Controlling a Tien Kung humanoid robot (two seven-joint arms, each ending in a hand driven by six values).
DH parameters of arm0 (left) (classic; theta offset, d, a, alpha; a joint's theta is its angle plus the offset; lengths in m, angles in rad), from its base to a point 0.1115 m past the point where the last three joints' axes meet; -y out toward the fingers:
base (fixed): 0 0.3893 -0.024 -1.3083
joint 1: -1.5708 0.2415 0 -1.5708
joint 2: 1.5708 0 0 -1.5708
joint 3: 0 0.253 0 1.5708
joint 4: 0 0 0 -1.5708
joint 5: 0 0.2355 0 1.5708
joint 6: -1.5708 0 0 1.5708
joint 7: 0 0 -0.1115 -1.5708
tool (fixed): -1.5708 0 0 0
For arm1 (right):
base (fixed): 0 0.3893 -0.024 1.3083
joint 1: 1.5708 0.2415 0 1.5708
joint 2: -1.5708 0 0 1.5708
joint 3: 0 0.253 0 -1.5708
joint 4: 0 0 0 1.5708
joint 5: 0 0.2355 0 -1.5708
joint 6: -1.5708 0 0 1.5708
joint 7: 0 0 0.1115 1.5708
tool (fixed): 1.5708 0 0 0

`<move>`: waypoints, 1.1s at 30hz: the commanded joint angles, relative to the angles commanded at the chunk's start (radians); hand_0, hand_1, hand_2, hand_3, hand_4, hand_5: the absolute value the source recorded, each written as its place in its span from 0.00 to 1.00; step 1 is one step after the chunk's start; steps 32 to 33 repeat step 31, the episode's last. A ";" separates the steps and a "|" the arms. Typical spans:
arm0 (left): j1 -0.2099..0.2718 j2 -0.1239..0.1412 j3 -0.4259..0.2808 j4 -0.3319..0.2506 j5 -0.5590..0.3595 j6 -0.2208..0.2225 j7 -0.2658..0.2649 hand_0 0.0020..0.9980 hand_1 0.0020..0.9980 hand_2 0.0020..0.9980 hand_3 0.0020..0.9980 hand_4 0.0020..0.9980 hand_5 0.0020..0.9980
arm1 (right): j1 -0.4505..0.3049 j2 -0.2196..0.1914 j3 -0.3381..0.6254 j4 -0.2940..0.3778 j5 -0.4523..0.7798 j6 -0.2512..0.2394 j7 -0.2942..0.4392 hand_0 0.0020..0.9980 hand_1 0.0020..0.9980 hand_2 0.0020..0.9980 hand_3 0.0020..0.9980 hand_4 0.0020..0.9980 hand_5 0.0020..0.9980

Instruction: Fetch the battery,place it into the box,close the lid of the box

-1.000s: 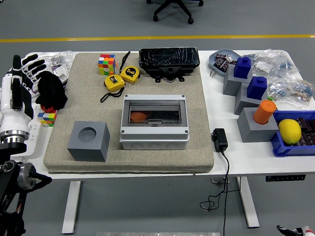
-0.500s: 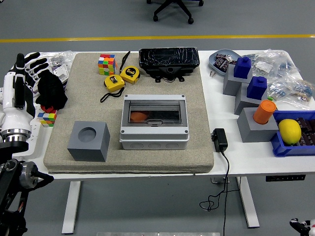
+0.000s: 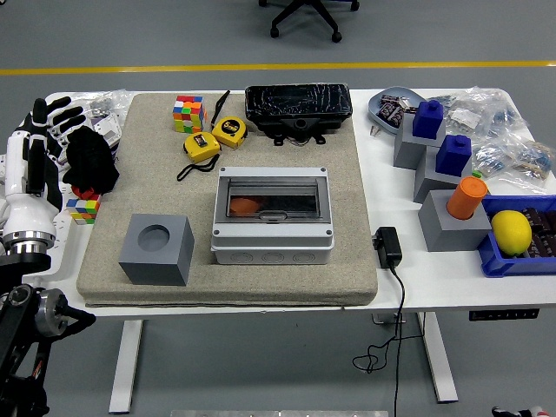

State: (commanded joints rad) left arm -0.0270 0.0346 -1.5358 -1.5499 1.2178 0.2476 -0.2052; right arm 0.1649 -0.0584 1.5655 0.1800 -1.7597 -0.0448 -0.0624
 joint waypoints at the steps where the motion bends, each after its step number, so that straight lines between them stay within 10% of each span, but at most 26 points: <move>1: 0.000 0.000 -0.001 0.000 0.000 0.000 0.000 0.62 0.67 0.64 0.66 0.99 0.89 | 0.000 0.001 0.017 0.000 -0.008 0.008 0.002 0.00 0.32 0.64 0.59 1.00 0.66; 2: 0.000 0.000 -0.001 -0.001 0.000 0.000 0.000 0.61 0.67 0.64 0.66 0.98 0.89 | -0.001 0.001 0.027 0.000 -0.008 0.006 0.006 0.12 0.59 0.82 0.81 1.00 0.79; 7: -0.004 -0.002 -0.008 -0.004 0.002 0.002 -0.001 0.61 0.67 0.64 0.66 0.98 0.89 | 0.001 -0.002 0.041 0.000 0.007 -0.062 0.045 0.12 0.59 0.82 0.81 1.00 0.79; 8: -0.005 -0.002 -0.009 -0.005 0.003 0.002 -0.001 0.61 0.67 0.64 0.66 0.98 0.88 | 0.001 -0.003 0.046 0.000 0.007 -0.065 0.047 0.63 0.72 0.87 0.87 1.00 0.93; 13: -0.007 -0.007 -0.012 -0.007 0.004 0.002 -0.001 0.61 0.67 0.64 0.66 0.98 0.88 | 0.002 -0.002 0.088 0.000 -0.021 -0.030 0.037 0.63 0.72 0.87 0.87 1.00 0.93; 14: -0.008 -0.008 -0.013 -0.007 0.004 0.003 -0.001 0.61 0.67 0.64 0.66 0.98 0.88 | 0.003 0.000 0.109 0.000 -0.044 -0.005 0.029 1.00 1.00 1.00 0.98 1.00 0.98; 20: -0.011 -0.010 -0.010 -0.009 0.005 0.003 -0.001 0.61 0.67 0.64 0.66 0.98 0.88 | 0.004 0.007 0.203 0.000 -0.173 0.041 -0.029 1.00 1.00 1.00 0.92 1.00 1.00; 25: -0.013 -0.012 -0.009 -0.009 0.005 0.003 0.000 0.61 0.67 0.64 0.66 0.98 0.88 | 0.005 0.003 0.189 0.000 -0.163 -0.015 -0.057 1.00 1.00 1.00 0.92 1.00 1.00; 26: -0.014 -0.012 -0.009 -0.009 0.005 0.003 0.000 0.61 0.67 0.64 0.66 0.98 0.88 | 0.006 0.003 0.182 0.000 -0.156 -0.034 -0.055 0.64 0.50 0.48 0.46 1.00 1.00; 33: -0.016 -0.013 -0.010 -0.009 0.005 0.004 0.000 0.61 0.67 0.64 0.66 0.98 0.88 | 0.004 0.003 0.120 0.000 -0.125 -0.168 -0.008 0.64 0.50 0.48 0.46 1.00 1.00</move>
